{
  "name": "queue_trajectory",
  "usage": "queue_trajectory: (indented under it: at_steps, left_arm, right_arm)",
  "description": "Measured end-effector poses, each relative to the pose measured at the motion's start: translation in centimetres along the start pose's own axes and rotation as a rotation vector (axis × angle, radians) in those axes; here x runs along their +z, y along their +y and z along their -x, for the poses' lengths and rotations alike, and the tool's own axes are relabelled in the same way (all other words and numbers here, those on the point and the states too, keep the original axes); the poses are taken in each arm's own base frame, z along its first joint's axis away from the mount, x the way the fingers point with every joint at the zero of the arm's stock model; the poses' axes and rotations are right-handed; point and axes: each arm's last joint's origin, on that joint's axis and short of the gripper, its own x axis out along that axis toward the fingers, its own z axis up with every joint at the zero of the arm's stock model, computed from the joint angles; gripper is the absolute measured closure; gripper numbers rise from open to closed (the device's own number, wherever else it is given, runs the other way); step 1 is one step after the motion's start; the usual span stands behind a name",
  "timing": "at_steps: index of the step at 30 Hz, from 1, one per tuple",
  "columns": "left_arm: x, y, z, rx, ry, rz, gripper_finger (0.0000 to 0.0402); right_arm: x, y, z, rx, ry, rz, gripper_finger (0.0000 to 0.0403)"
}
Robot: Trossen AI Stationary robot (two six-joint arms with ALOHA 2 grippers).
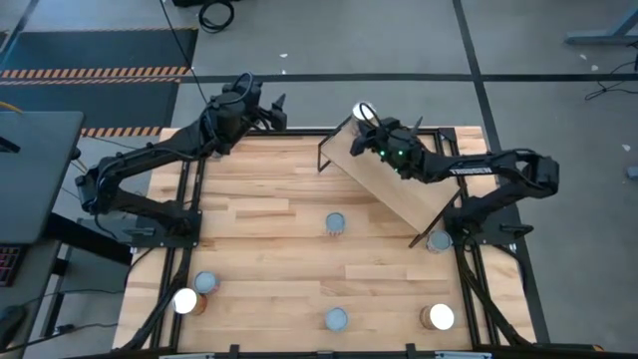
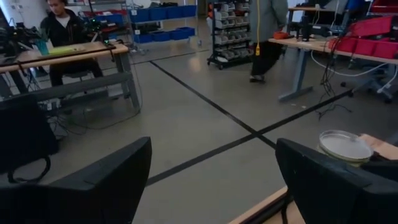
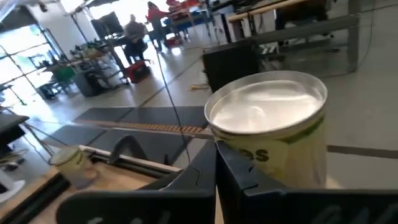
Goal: Pick and place cans onto a shelf
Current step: Put the bottom canned peaches can on the shelf
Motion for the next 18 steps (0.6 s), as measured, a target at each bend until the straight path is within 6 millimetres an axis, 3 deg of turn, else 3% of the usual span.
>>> queue_trajectory:
  at_steps: [5, 8, 14, 18]
  left_arm:
    - [0.0, 0.2, -0.2, -0.019, 0.000, 0.015, 0.0054]
    - [0.3, 0.5, -0.3, -0.066, -0.016, 0.043, 0.0054]
    - [1.4, 1.0, -0.7, -0.224, -0.103, 0.124, 0.0054]
    - [2.7, 1.2, -0.6, -0.277, -0.222, 0.229, 0.0054]
  right_arm:
    - [2.1, 0.2, 1.3, 0.081, -0.005, -0.052, 0.0398]
    - [4.4, 0.2, 0.9, 0.013, 0.095, -0.062, 0.0400]
    - [9.7, 1.0, -2.0, -0.002, 0.262, 0.028, 0.0400]
    - [10.1, 0.3, -4.5, -0.073, 0.383, 0.046, 0.0400]
